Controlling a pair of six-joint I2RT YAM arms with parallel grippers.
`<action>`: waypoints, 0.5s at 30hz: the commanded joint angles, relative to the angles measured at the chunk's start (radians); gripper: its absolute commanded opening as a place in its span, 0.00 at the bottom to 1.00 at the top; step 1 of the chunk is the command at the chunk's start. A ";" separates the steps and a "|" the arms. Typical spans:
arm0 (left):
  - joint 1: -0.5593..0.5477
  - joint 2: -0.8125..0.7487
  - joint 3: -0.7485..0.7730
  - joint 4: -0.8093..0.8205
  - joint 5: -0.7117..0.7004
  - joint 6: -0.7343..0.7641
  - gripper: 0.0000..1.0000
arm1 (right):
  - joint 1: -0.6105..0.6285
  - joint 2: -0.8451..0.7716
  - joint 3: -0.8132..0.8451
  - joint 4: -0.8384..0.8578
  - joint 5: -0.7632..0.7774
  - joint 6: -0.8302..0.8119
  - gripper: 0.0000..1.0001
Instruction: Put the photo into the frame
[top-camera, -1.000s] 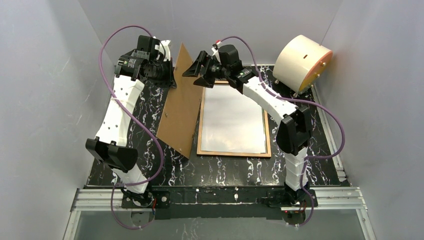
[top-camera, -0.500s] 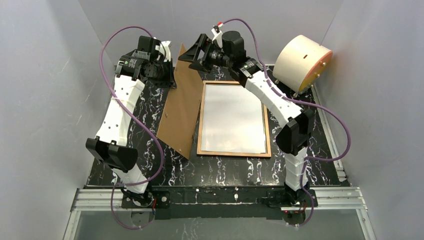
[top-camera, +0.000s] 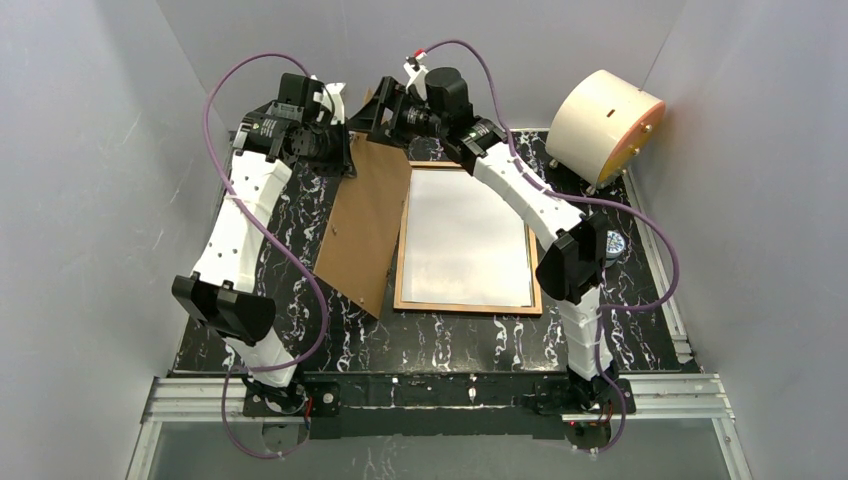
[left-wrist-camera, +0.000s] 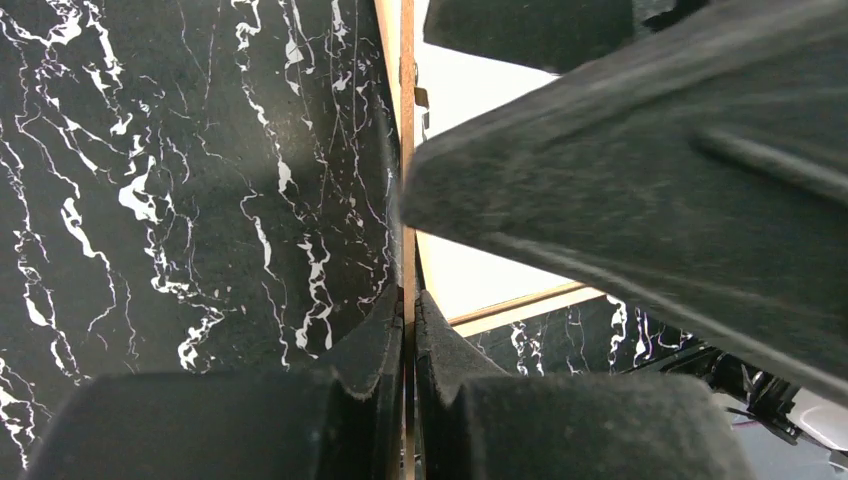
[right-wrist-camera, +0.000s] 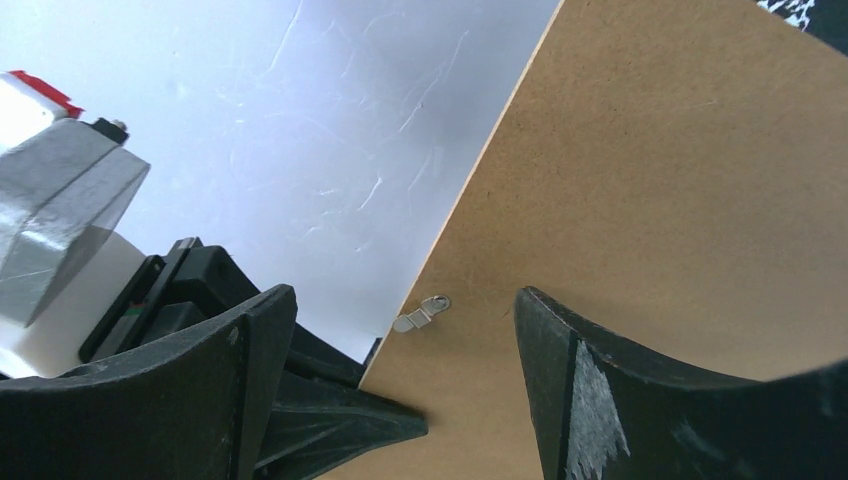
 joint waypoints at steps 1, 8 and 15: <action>-0.006 -0.076 -0.017 0.053 0.033 0.009 0.00 | 0.009 0.004 0.066 0.030 -0.041 0.006 0.88; -0.006 -0.077 -0.016 0.056 0.019 0.005 0.00 | 0.009 -0.018 0.024 0.030 -0.037 0.001 0.88; -0.006 -0.086 -0.023 0.063 0.007 0.004 0.00 | 0.009 -0.043 -0.022 0.173 -0.022 0.011 0.94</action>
